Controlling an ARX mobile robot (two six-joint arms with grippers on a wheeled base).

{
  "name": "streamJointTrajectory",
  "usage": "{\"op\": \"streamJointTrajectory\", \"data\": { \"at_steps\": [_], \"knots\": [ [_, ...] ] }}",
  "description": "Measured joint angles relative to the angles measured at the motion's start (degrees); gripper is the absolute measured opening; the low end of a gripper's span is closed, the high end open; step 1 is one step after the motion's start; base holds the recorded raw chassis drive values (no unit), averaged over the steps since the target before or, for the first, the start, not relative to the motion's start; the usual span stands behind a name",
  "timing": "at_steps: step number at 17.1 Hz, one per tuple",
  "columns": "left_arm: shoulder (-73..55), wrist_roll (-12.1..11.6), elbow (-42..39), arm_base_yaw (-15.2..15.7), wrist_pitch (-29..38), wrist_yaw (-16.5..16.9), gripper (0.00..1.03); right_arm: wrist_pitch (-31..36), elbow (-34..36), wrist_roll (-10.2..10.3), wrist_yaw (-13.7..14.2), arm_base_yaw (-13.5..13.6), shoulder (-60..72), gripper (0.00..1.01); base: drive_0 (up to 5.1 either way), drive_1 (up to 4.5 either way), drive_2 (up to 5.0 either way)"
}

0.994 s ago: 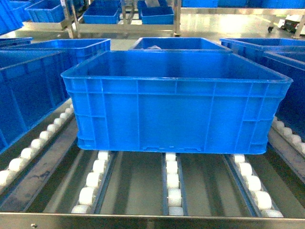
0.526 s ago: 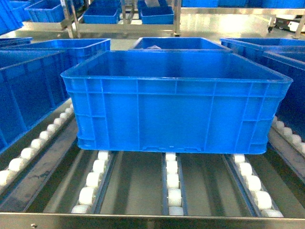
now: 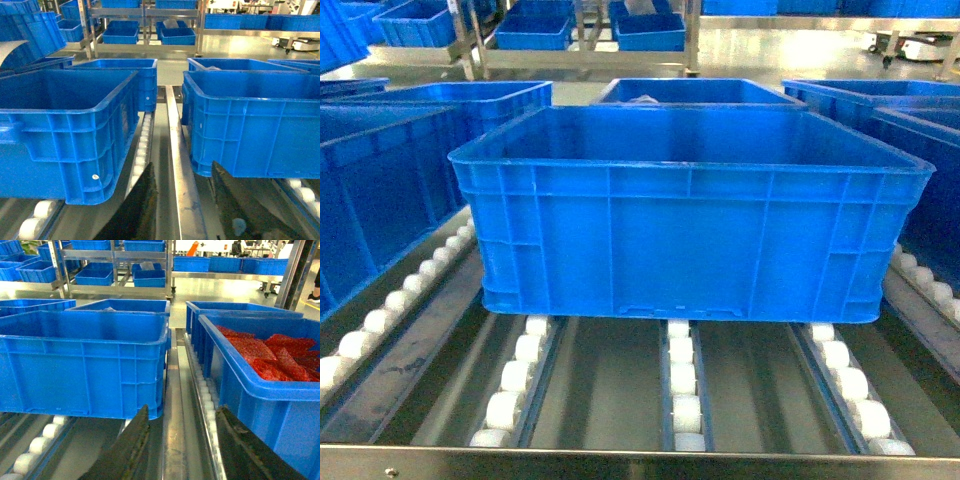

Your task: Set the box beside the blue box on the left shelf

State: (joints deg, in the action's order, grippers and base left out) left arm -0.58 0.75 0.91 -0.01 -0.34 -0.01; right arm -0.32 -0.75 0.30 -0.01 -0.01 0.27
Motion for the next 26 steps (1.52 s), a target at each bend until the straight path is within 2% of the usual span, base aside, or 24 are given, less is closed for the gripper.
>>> {"op": "streamJointTrajectory", "data": {
  "at_steps": [4, 6, 8, 10, 12, 26],
  "knots": [
    [0.0, 0.0, 0.0, 0.0, 0.0, 0.0, 0.84, 0.0, 0.0, 0.0, 0.0, 0.0, 0.0, 0.87, 0.0, 0.0, 0.0],
    [0.0, 0.0, 0.0, 0.0, 0.0, 0.0, 0.91, 0.0, 0.0, 0.0, 0.0, 0.0, 0.0, 0.95, 0.0, 0.0, 0.0],
    [0.0, 0.0, 0.0, 0.0, 0.0, 0.0, 0.96, 0.0, 0.0, 0.0, 0.0, 0.0, 0.0, 0.99, 0.0, 0.0, 0.0],
    [0.0, -0.1, 0.0, 0.0, 0.0, 0.0, 1.0, 0.0, 0.0, 0.0, 0.0, 0.0, 0.0, 1.0, 0.0, 0.0, 0.0],
    [0.0, -0.1, 0.0, 0.0, 0.0, 0.0, 0.98, 0.0, 0.0, 0.0, 0.0, 0.0, 0.0, 0.97, 0.0, 0.0, 0.0],
    [0.0, -0.1, 0.0, 0.0, 0.0, 0.0, 0.98, 0.0, 0.0, 0.0, 0.0, 0.0, 0.0, 0.98, 0.0, 0.0, 0.0]
  ]
}}
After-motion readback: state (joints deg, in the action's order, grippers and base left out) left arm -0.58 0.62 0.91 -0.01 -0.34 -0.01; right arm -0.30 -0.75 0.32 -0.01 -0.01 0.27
